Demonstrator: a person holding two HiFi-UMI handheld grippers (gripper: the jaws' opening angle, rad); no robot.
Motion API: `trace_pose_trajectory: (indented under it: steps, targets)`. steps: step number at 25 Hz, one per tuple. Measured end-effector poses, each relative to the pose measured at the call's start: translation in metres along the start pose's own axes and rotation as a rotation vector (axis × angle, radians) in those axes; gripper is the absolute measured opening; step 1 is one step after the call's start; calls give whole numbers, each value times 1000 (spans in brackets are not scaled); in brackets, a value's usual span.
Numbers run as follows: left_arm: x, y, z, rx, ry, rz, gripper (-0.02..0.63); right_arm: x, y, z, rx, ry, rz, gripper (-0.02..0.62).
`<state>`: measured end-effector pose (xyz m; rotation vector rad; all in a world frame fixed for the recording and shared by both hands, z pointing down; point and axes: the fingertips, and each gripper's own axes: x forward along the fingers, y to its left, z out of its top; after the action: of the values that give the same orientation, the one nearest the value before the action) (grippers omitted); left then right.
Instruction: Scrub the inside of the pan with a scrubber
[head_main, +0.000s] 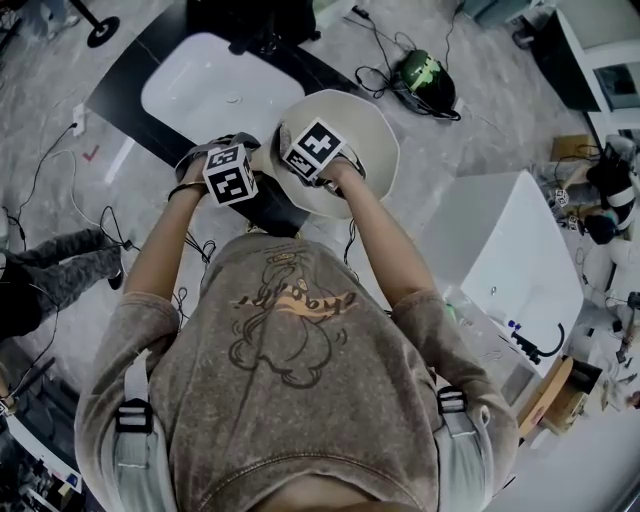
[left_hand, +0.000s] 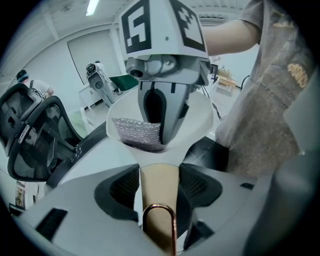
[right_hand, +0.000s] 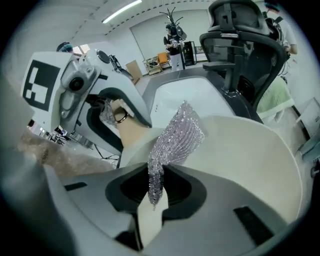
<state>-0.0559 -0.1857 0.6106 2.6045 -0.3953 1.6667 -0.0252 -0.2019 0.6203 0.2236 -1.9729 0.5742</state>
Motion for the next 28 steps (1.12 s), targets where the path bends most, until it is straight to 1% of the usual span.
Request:
trace_pose_trajectory:
  steps: [5,11,16,18,20,21,23,24,25,28]
  targets:
    - [0,-2,1,-3,-11,-3,265,-4,-28,10,69,-59,-100,80]
    - [-1,-3,2,-21,-43,-11,267,-11,-39,-11,123,-94,-141,81]
    - [-6,-4,4,2,-44,-21,267,-26,-48,-32,194,-153,-153,81]
    - [-14,-4,12,-6,-77,-32,267,-35,-49,-37,220,-193,-153,81]
    - [-25,-2,24,-40,-141,-45,261,-46,-49,-40,247,-239,-155,81]
    - [-31,1,30,-60,-177,-44,229,-51,-49,-41,259,-262,-156,81]
    - [-45,10,41,-109,-251,-20,46,-62,-47,-39,272,-312,-163,83]
    - [-51,16,47,-141,-286,-6,23,-67,-46,-37,274,-337,-169,81]
    - [-57,22,52,-174,-320,6,17,-73,-45,-34,273,-366,-176,81]
    - [-74,39,70,-249,-432,63,17,-95,-40,-24,277,-472,-207,83]
